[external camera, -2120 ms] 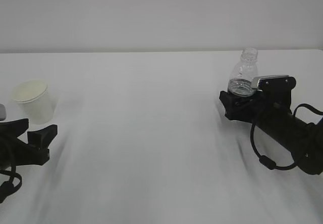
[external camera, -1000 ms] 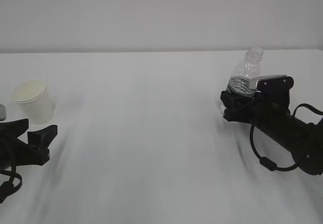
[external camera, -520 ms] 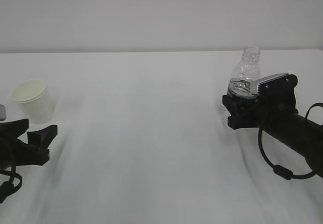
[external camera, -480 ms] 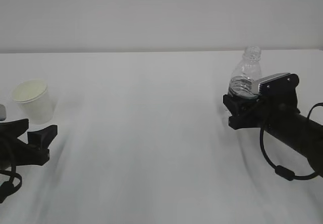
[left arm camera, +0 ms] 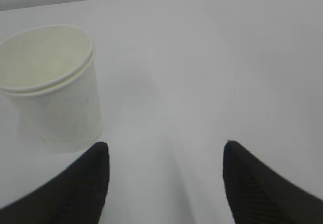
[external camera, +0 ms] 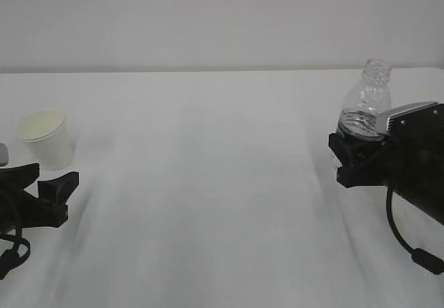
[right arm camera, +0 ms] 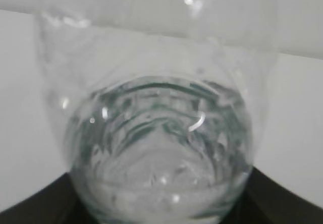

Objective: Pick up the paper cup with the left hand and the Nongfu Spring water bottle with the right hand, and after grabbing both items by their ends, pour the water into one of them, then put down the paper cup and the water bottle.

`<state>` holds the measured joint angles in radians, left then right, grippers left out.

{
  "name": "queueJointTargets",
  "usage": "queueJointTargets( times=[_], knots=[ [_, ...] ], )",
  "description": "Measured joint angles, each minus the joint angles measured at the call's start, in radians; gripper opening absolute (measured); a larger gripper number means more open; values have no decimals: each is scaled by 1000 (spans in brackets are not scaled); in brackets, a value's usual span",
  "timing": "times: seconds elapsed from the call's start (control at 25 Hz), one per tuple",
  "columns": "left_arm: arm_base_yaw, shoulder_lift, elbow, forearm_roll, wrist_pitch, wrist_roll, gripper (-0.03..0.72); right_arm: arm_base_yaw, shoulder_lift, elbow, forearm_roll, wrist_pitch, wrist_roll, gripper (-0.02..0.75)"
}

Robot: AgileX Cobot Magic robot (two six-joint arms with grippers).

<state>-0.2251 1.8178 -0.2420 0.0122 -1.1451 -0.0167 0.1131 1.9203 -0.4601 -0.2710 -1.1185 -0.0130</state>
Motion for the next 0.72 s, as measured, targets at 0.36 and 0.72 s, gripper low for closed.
queueJointTargets(
  times=[0.36,0.72],
  knots=[
    [0,0,0,-19,0,0,644,0,-55,76,8,2,-2,428],
    [-2,0,-27,-205,0,0,690,0,-58,76,8,2,-2,428]
  ],
)
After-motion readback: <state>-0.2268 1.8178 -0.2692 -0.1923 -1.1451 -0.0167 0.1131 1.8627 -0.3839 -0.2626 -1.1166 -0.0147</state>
